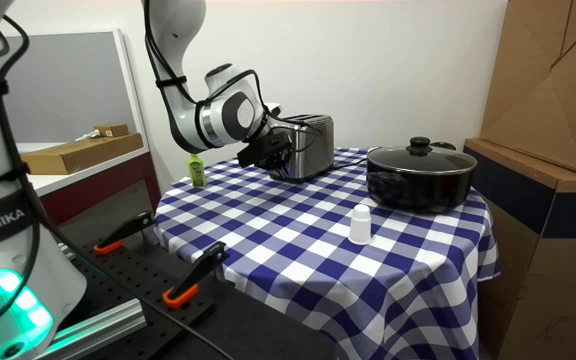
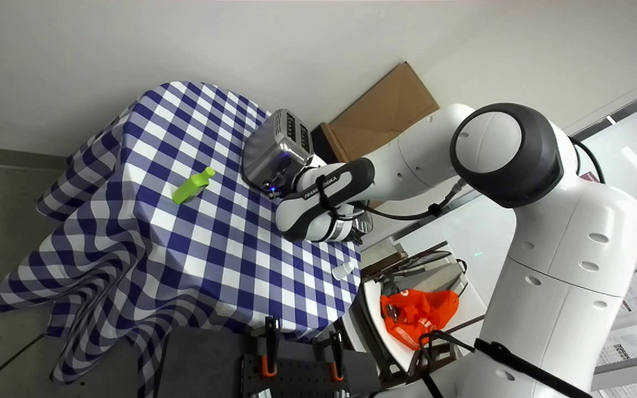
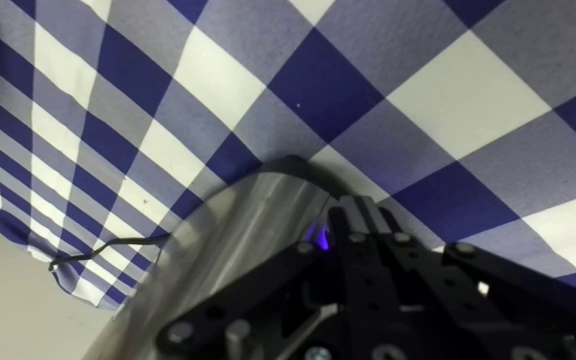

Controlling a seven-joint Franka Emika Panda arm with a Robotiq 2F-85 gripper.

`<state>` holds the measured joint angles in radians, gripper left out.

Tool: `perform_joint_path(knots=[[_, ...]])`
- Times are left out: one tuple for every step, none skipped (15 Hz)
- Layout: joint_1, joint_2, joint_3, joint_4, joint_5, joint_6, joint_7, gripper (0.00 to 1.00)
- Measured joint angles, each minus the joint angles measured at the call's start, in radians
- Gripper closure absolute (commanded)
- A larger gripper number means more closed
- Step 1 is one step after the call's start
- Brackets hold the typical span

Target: Push the toaster lever up

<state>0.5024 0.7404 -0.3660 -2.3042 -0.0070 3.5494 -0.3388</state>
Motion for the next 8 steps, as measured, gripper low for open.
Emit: perform_joint_path(knots=[[0.001, 0.0, 0.0, 0.001, 0.004, 0.002, 0.0, 1.0], [0.003, 0.001, 0.0, 0.001, 0.008, 0.003, 0.0, 1.0], [0.005, 0.002, -0.001, 0.001, 0.012, 0.006, 0.0, 1.0], [0.007, 0.005, -0.001, 0.001, 0.018, 0.009, 0.0, 1.0], [0.009, 0.007, -0.002, 0.002, 0.022, 0.01, 0.0, 1.0], [0.011, 0.009, -0.003, 0.002, 0.023, 0.011, 0.0, 1.0], [0.011, 0.009, -0.003, 0.002, 0.023, 0.007, 0.0, 1.0], [0.01, 0.009, -0.001, 0.002, 0.022, -0.003, 0.0, 1.0]])
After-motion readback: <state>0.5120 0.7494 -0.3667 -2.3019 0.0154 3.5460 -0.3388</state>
